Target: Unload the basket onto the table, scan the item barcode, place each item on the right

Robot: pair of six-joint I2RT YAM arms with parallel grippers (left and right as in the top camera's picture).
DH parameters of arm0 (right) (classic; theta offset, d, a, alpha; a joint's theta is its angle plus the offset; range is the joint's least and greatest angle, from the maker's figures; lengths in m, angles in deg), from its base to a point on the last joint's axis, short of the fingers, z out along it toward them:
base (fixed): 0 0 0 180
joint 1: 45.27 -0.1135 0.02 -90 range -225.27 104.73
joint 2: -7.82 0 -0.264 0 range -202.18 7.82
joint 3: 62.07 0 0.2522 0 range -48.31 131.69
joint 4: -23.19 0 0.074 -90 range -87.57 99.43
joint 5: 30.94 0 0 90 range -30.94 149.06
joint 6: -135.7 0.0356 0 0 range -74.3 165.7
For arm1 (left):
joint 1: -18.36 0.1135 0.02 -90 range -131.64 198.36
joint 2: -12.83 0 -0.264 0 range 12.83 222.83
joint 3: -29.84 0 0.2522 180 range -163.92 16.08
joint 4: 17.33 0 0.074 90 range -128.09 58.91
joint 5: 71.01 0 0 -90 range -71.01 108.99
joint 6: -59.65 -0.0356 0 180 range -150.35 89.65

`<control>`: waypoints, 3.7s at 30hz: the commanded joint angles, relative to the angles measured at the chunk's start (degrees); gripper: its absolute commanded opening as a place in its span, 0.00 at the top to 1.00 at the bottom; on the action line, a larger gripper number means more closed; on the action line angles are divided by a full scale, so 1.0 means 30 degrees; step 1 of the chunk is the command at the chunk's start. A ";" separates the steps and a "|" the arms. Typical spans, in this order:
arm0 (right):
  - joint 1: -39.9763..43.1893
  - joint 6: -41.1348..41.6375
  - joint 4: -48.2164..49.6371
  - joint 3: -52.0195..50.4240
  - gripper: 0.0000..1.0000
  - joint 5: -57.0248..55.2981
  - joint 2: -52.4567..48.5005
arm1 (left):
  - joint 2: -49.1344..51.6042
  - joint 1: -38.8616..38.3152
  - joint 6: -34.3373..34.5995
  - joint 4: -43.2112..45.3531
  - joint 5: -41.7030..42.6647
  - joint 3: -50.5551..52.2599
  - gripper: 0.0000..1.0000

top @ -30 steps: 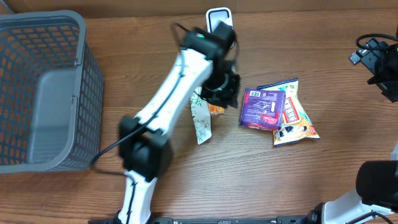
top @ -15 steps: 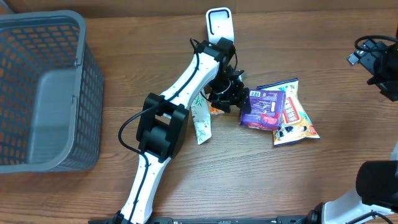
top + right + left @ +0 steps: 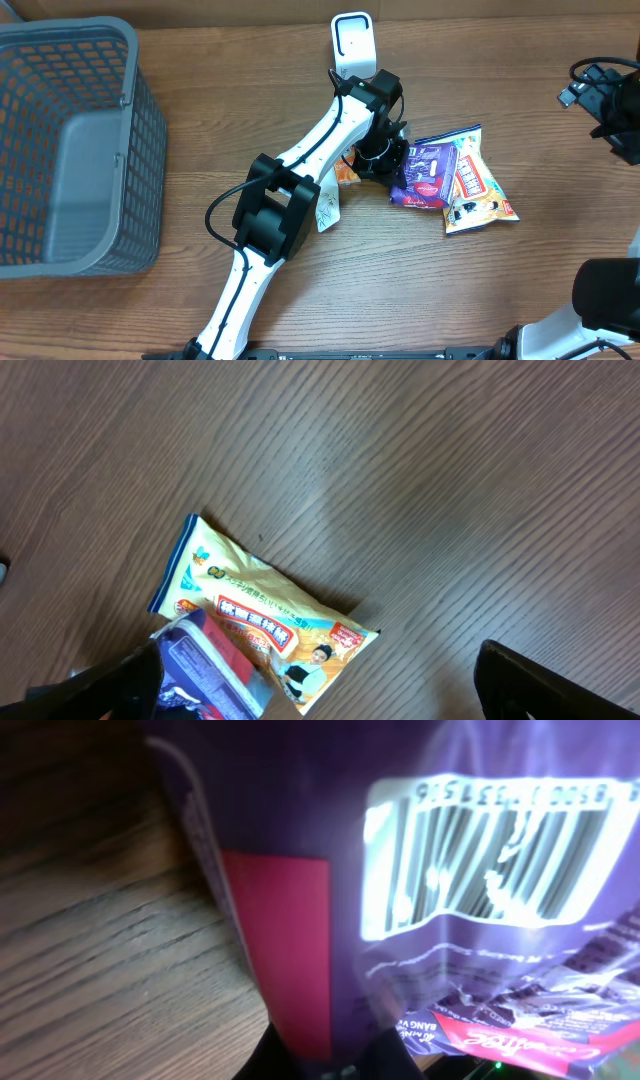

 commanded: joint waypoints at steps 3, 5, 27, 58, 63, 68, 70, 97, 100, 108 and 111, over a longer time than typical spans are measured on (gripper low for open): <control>-0.0102 -0.0590 -0.0160 0.0058 0.00 0.0401 0.0066 | 0.0408 0.0495 0.1188 -0.1654 -0.3286 -0.0911 0.96; -0.0109 -0.0590 -0.0175 0.0058 0.00 0.0867 0.0066 | 0.0299 0.0831 0.1209 -0.2812 -0.3978 -0.2062 0.96; -0.2856 -0.0590 0.0270 0.0058 0.00 0.0612 -0.0007 | -0.0554 -0.1617 0.4809 -0.8575 -2.1923 -1.0586 0.96; -1.7187 -0.6382 0.6856 0.0058 0.00 -0.1872 -0.5311 | -0.0889 0.8495 0.6324 -0.8575 -1.3748 -1.0550 0.00; -1.9067 -0.6397 0.7402 0.0058 0.00 -0.4051 -0.5945 | -0.0882 0.8969 0.6579 -0.8575 -1.3325 -1.0528 0.00; -2.0516 -0.7388 0.8174 0.0058 0.00 -0.5238 -0.6054 | -0.0882 0.9406 0.6674 -0.8575 -1.3325 -1.0528 0.00; -2.0801 -0.7453 0.8553 0.0058 0.00 -0.5479 -0.6302 | -0.0882 0.9493 0.6674 -0.8568 -1.3318 -1.0520 0.00; -2.0356 -0.7366 1.0433 0.0058 0.31 -0.8932 -0.9887 | -0.0867 0.9471 0.5297 -0.8575 -1.3325 -1.0513 0.00; -2.0145 -0.7286 1.0535 0.0058 0.38 -0.8932 -0.9894 | -0.0867 0.9471 0.5304 -0.8575 -1.3325 -1.0513 0.00; -1.9540 -0.5195 0.9967 0.0095 0.96 -0.8867 -0.9872 | -0.0867 0.9471 0.5311 -0.8568 -1.3333 -1.0513 0.00; -1.9540 -0.4524 0.9530 0.0488 0.96 -0.8925 -0.9777 | -0.0867 0.9471 0.5311 -0.8568 -1.3333 -1.0513 0.00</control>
